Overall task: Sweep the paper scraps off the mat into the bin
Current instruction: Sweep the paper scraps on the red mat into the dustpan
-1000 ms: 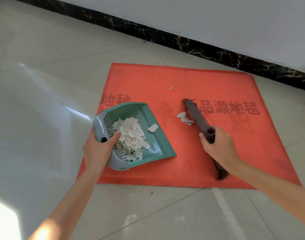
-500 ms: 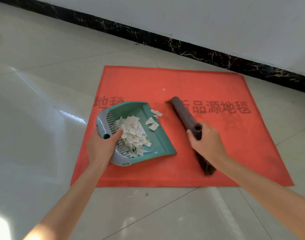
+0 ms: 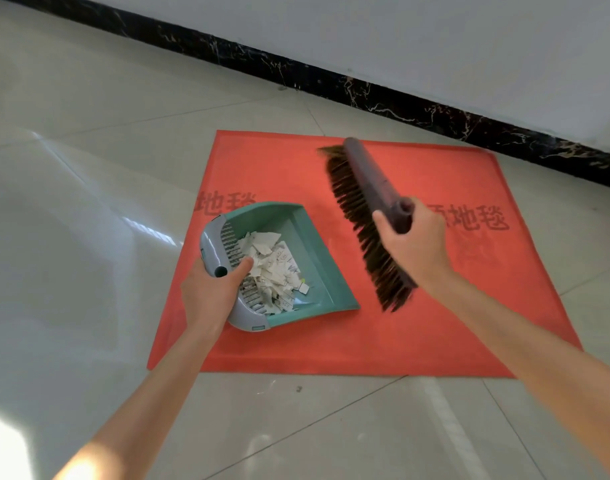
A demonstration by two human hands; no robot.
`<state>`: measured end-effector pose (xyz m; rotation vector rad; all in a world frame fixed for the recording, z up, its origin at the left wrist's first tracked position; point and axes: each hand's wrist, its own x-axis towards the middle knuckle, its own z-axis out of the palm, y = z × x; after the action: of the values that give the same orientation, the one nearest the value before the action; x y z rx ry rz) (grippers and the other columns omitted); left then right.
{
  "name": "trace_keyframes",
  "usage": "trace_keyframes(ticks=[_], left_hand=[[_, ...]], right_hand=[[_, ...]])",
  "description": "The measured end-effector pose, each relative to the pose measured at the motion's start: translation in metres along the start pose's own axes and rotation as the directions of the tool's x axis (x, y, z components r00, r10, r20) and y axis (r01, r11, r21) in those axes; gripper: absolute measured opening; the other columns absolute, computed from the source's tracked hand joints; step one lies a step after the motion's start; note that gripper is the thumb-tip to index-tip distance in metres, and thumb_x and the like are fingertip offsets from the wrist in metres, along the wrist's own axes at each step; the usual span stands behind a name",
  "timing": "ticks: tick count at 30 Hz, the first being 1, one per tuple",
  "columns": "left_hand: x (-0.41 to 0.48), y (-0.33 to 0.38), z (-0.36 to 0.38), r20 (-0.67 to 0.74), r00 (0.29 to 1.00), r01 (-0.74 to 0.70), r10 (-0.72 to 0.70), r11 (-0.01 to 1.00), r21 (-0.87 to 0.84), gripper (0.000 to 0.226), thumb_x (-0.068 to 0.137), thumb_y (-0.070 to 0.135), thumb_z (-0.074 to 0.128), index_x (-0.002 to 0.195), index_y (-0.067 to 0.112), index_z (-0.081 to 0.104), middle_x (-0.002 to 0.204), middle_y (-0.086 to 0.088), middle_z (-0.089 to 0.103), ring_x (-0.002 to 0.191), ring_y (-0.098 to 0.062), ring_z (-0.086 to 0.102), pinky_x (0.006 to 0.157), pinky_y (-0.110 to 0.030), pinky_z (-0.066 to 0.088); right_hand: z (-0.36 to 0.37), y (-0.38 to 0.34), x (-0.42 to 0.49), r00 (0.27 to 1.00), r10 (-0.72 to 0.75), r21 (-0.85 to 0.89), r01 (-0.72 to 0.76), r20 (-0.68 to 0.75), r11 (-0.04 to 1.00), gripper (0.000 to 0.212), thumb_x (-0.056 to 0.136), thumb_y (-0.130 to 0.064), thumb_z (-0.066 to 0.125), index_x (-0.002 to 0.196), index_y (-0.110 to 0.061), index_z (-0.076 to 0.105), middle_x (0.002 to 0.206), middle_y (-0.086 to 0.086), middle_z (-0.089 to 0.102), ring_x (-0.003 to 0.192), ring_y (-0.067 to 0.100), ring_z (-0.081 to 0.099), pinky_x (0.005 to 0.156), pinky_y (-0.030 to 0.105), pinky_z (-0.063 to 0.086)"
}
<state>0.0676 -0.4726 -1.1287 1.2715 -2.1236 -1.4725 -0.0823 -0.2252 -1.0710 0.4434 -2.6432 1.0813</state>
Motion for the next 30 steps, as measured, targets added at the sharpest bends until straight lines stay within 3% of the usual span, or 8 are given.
trace_keyframes(ticks=[6, 9, 13, 17, 22, 24, 28, 30], left_hand=[[0.000, -0.001, 0.000, -0.005, 1.000, -0.007, 0.007, 1.000, -0.007, 0.034, 0.070, 0.044, 0.083, 0.090, 0.022, 0.067, 0.080, 0.009, 0.071, 0.071, -0.006, 0.068, 0.059, -0.025, 0.053], [0.003, 0.001, 0.000, -0.058, 0.998, -0.017, 0.017, 1.000, 0.007, 0.030, 0.072, 0.041, 0.083, 0.083, 0.019, 0.065, 0.074, 0.009, 0.067, 0.066, -0.003, 0.064, 0.051, -0.016, 0.045], [0.027, 0.010, -0.001, -0.149, 0.988, -0.023, 0.027, 0.999, 0.033, 0.039, 0.072, 0.045, 0.080, 0.082, 0.012, 0.063, 0.070, 0.006, 0.062, 0.065, -0.012, 0.061, 0.053, -0.022, 0.041], [0.045, 0.020, 0.003, -0.145, 0.989, 0.009, -0.001, 0.998, 0.056, 0.038, 0.076, 0.043, 0.078, 0.068, 0.013, 0.054, 0.063, 0.006, 0.055, 0.057, -0.003, 0.051, 0.047, -0.019, 0.032], [0.050, 0.012, 0.006, -0.153, 0.988, 0.016, -0.010, 0.999, 0.034, 0.045, 0.072, 0.049, 0.077, 0.081, 0.008, 0.061, 0.071, 0.002, 0.062, 0.065, -0.010, 0.059, 0.050, -0.023, 0.037], [0.051, 0.011, 0.007, -0.156, 0.988, 0.019, -0.013, 0.999, 0.037, 0.050, 0.071, 0.052, 0.076, 0.088, 0.007, 0.062, 0.076, 0.001, 0.063, 0.068, -0.012, 0.059, 0.052, -0.023, 0.039], [0.051, 0.010, 0.008, -0.153, 0.988, 0.041, -0.034, 0.998, 0.043, 0.059, 0.070, 0.055, 0.075, 0.098, 0.006, 0.060, 0.087, -0.003, 0.064, 0.080, -0.022, 0.061, 0.066, -0.031, 0.046], [0.051, 0.010, 0.009, -0.148, 0.988, 0.050, -0.044, 0.998, 0.039, 0.060, 0.071, 0.055, 0.075, 0.101, 0.007, 0.059, 0.090, -0.003, 0.064, 0.082, -0.022, 0.061, 0.067, -0.031, 0.045]], right_hand=[[0.010, 0.053, 0.070, 0.989, 0.047, -0.353, 0.005, 0.141, 0.936, 0.035, 0.090, -0.028, 0.061, 0.107, 0.002, 0.057, 0.096, 0.021, 0.064, 0.086, 0.038, 0.060, 0.064, 0.033, 0.038], [0.022, 0.056, 0.084, 0.972, 0.048, -0.442, 0.061, 0.231, 0.895, 0.036, 0.092, -0.029, 0.058, 0.111, 0.002, 0.056, 0.103, 0.022, 0.062, 0.091, 0.040, 0.059, 0.069, 0.041, 0.046], [0.041, 0.044, 0.092, 0.947, 0.063, -0.330, 0.046, 0.314, 0.943, 0.040, 0.090, -0.031, 0.062, 0.117, -0.002, 0.058, 0.109, 0.021, 0.063, 0.100, 0.038, 0.059, 0.081, 0.042, 0.047], [0.054, 0.028, 0.077, 0.931, 0.054, -0.167, 0.007, 0.361, 0.986, 0.040, 0.088, -0.031, 0.065, 0.118, -0.006, 0.060, 0.108, 0.017, 0.067, 0.101, 0.032, 0.061, 0.079, 0.033, 0.047], [0.048, 0.003, 0.040, 0.908, -0.131, -0.022, 0.152, 0.399, 0.988, 0.025, 0.086, -0.034, 0.068, 0.101, -0.015, 0.063, 0.073, -0.007, 0.061, 0.062, 0.007, 0.054, 0.057, 0.016, 0.034], [0.037, -0.004, 0.041, 0.912, -0.198, 0.012, 0.207, 0.359, 0.978, 0.020, 0.085, -0.031, 0.070, 0.095, -0.016, 0.062, 0.066, -0.018, 0.051, 0.056, -0.003, 0.046, 0.054, 0.009, 0.033], [0.022, 0.003, 0.070, 0.983, -0.141, 0.007, 0.141, 0.119, 0.990, 0.028, 0.084, -0.031, 0.071, 0.096, -0.006, 0.064, 0.078, -0.005, 0.057, 0.067, 0.012, 0.049, 0.058, 0.004, 0.032], [0.022, 0.015, 0.076, 0.990, -0.084, -0.059, 0.091, 0.113, 0.994, 0.032, 0.086, -0.032, 0.068, 0.103, -0.005, 0.064, 0.083, -0.002, 0.060, 0.073, 0.015, 0.053, 0.062, 0.006, 0.033]])
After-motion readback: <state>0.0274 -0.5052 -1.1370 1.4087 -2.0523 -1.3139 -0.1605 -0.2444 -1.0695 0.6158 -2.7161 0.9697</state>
